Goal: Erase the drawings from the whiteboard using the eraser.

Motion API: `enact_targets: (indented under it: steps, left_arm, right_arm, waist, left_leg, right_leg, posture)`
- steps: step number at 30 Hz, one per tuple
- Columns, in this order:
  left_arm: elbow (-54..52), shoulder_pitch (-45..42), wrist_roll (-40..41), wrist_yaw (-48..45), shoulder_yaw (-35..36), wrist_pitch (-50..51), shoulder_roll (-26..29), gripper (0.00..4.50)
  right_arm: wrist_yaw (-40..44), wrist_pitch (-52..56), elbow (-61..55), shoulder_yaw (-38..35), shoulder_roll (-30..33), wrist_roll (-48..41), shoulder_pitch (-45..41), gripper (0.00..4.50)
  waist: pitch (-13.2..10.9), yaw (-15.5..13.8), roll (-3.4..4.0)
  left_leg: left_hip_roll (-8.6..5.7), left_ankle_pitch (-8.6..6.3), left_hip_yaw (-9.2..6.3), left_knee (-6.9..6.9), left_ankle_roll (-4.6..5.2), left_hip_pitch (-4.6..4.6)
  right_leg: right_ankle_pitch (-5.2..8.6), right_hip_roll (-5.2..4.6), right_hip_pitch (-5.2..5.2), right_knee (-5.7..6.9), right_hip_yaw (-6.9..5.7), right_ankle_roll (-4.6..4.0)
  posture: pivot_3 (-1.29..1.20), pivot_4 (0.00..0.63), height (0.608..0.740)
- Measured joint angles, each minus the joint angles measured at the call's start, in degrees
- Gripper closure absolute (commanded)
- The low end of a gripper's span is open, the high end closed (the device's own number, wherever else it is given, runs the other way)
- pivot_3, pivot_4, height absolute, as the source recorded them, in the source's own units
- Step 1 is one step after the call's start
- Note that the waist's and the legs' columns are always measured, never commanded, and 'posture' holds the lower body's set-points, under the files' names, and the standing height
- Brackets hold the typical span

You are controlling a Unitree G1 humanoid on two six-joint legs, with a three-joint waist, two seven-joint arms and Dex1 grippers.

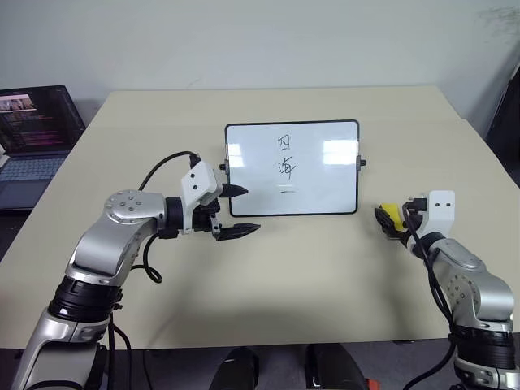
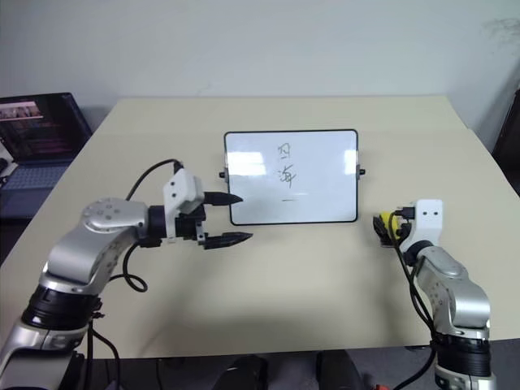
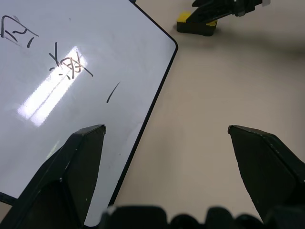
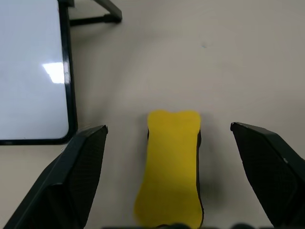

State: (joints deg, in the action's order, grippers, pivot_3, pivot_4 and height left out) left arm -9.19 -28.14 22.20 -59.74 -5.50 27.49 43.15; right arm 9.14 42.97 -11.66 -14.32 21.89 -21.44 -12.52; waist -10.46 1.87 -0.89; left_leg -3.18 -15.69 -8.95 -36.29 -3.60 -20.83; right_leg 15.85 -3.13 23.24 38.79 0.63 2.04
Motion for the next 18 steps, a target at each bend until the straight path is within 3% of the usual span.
enact_targets:
  steps: [10,13,18]
  left_arm:
    - [0.0,0.0,0.05,0.26,0.0,0.84,-0.68,0.0]
    - [0.0,0.0,0.03,0.38,0.0,0.85,-0.68,0.0]
    - [0.0,0.04,0.03,0.46,0.01,0.85,-0.67,0.0]
  right_arm:
    - [-0.47,0.09,3.16,1.06,-0.47,1.23,-3.29,0.04]
    - [-0.41,0.07,4.32,1.16,-0.64,1.82,-3.44,0.64]
    - [-0.38,-0.14,6.09,1.16,-0.99,2.33,-3.89,2.51]
  waist:
    - [0.0,0.01,0.0]
    - [0.0,0.0,0.0]
    - [0.0,0.08,0.0]
  left_leg:
    - [0.01,0.0,0.07,0.0,0.0,0.02]
    - [0.01,0.0,0.08,0.0,0.0,0.02]
    - [0.02,0.0,0.1,0.0,0.0,0.04]
  right_leg:
    - [0.0,0.01,0.02,0.06,0.05,0.0]
    - [0.0,0.01,0.02,0.06,0.07,0.0]
    - [0.0,0.02,0.03,0.08,0.09,0.0]
  posture:
    - [0.0,0.15,0.74]
    - [0.0,0.15,0.74]
    - [0.0,0.15,0.74]
